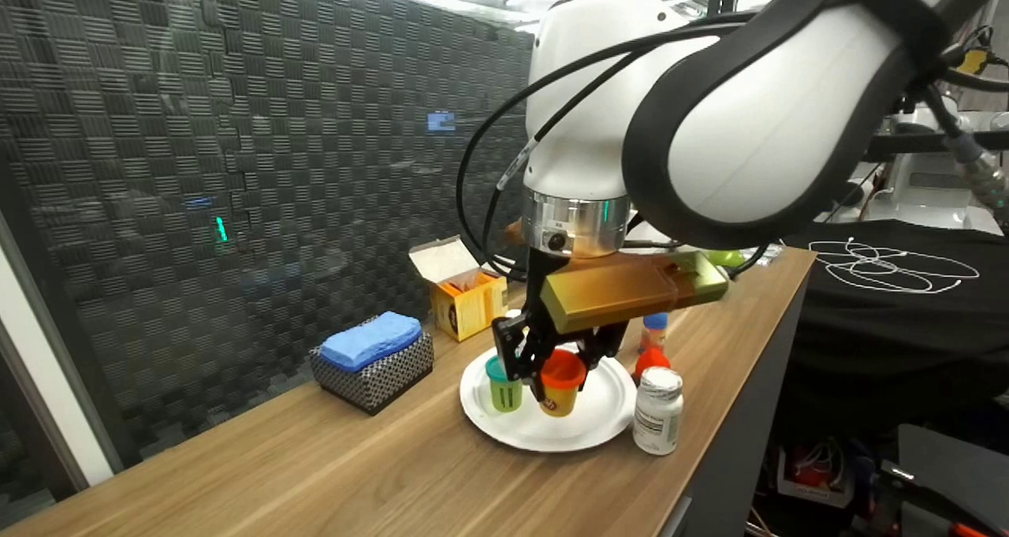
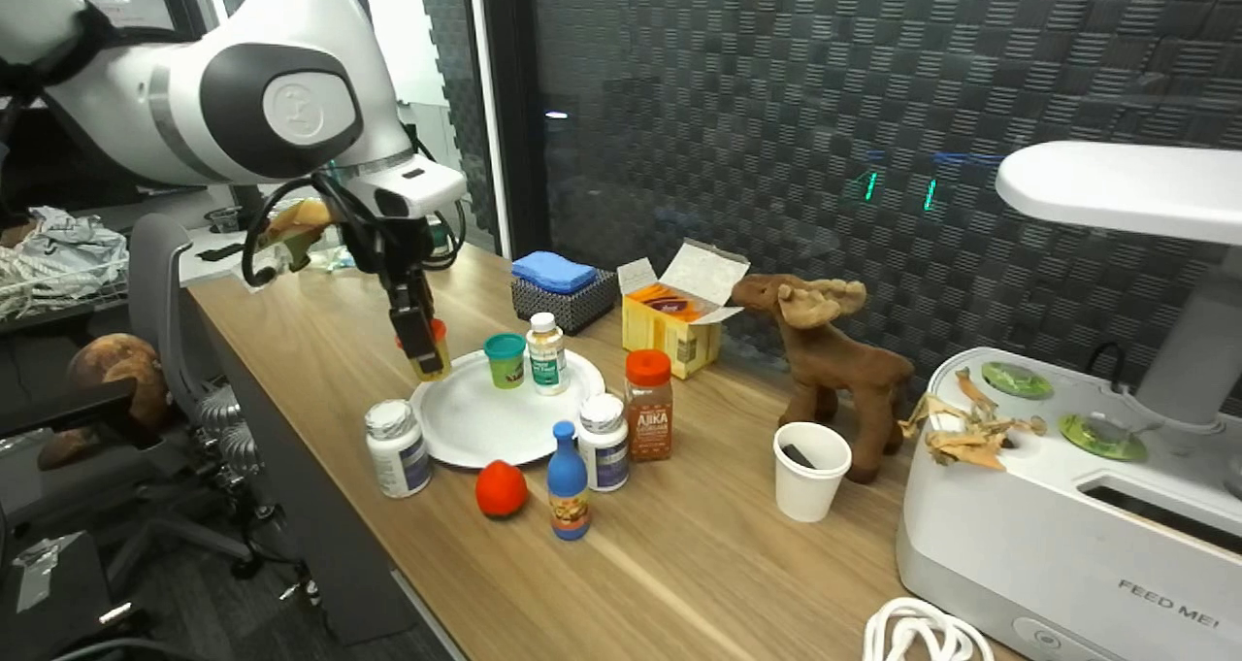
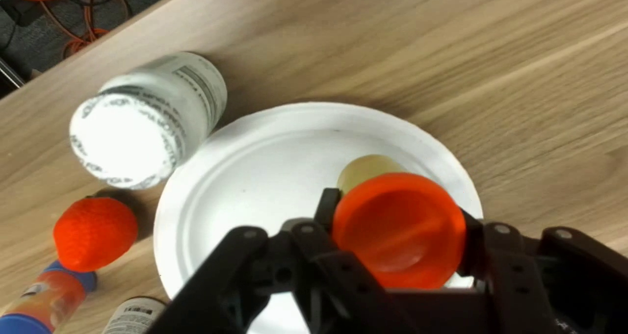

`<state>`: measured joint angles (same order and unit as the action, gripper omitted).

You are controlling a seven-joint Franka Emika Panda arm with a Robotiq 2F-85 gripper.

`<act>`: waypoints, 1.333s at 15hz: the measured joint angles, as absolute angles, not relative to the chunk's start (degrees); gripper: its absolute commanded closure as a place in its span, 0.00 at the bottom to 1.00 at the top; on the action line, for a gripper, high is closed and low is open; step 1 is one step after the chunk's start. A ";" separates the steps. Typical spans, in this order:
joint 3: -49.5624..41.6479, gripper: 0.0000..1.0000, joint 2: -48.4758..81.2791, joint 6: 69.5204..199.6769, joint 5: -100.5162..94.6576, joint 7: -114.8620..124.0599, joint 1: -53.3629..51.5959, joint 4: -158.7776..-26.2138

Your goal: Pick up all the objects surrounding the white plate and arrange them on the plate

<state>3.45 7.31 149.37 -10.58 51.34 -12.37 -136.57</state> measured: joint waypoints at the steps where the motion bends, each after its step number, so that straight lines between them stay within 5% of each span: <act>1: 3.21 0.78 7.90 149.41 -10.58 51.27 -11.89 -136.18; 19: 3.40 0.78 17.92 151.73 -5.93 41.34 -11.52 -129.60; 20: 3.49 0.28 17.94 152.09 -5.65 40.91 -11.69 -129.60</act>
